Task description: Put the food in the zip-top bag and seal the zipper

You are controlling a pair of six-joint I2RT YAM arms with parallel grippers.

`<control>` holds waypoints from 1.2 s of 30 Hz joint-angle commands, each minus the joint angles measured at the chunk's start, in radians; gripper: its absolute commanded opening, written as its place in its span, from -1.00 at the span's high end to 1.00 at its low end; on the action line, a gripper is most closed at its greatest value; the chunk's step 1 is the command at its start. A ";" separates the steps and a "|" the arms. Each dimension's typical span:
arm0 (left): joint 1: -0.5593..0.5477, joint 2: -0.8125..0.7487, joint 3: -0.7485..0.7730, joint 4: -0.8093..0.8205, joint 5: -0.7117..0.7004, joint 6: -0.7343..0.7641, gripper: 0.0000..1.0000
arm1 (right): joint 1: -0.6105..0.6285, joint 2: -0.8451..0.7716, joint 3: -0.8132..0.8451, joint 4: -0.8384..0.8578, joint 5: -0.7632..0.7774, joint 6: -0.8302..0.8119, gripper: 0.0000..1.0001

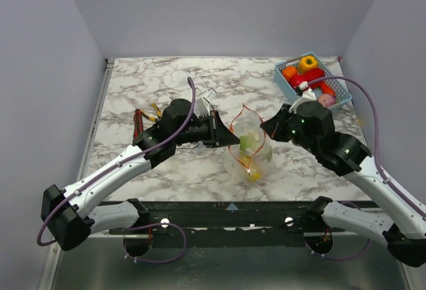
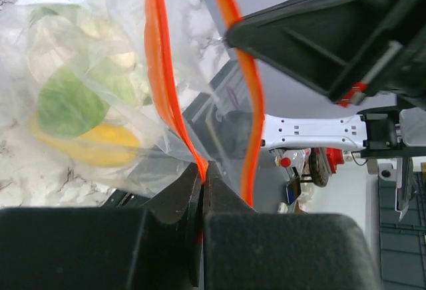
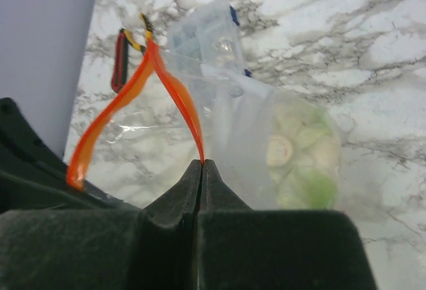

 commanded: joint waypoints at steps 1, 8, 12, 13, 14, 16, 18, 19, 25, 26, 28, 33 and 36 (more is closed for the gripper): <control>0.013 0.020 -0.048 0.066 0.035 -0.024 1.00 | 0.006 0.013 -0.124 0.013 0.013 0.024 0.99; 0.024 0.152 0.086 -0.045 0.142 0.083 1.00 | 0.006 0.018 -0.085 0.004 0.071 0.002 0.99; 0.024 0.180 0.171 -0.120 0.149 0.162 1.00 | 0.006 0.018 -0.065 -0.006 0.099 0.006 0.99; 0.024 0.184 0.186 -0.131 0.145 0.179 1.00 | 0.006 0.018 -0.064 -0.010 0.103 0.008 0.99; 0.025 0.189 0.195 -0.145 0.140 0.198 1.00 | 0.006 0.019 -0.064 -0.012 0.103 0.013 0.99; 0.024 0.195 0.206 -0.163 0.133 0.225 1.00 | 0.006 0.019 -0.065 -0.018 0.104 0.017 0.99; 0.024 0.197 0.202 -0.170 0.133 0.248 1.00 | 0.006 0.017 -0.061 -0.024 0.104 0.021 0.99; 0.024 0.196 0.200 -0.177 0.128 0.260 1.00 | 0.006 0.018 -0.059 -0.029 0.104 0.022 0.99; 0.019 0.157 0.145 -0.153 0.095 0.300 1.00 | 0.006 0.006 -0.034 -0.057 0.122 0.032 0.96; 0.018 0.150 0.135 -0.147 0.089 0.308 1.00 | 0.006 0.004 -0.033 -0.058 0.121 0.036 0.89; 0.018 0.143 0.119 -0.140 0.075 0.323 1.00 | 0.006 0.000 -0.029 -0.057 0.115 0.041 0.60; 0.017 0.129 0.106 -0.138 0.096 0.322 1.00 | 0.006 0.014 0.021 -0.086 0.144 0.033 0.05; 0.017 0.122 0.108 -0.145 0.098 0.326 1.00 | 0.006 0.045 0.086 -0.121 0.199 0.010 -0.11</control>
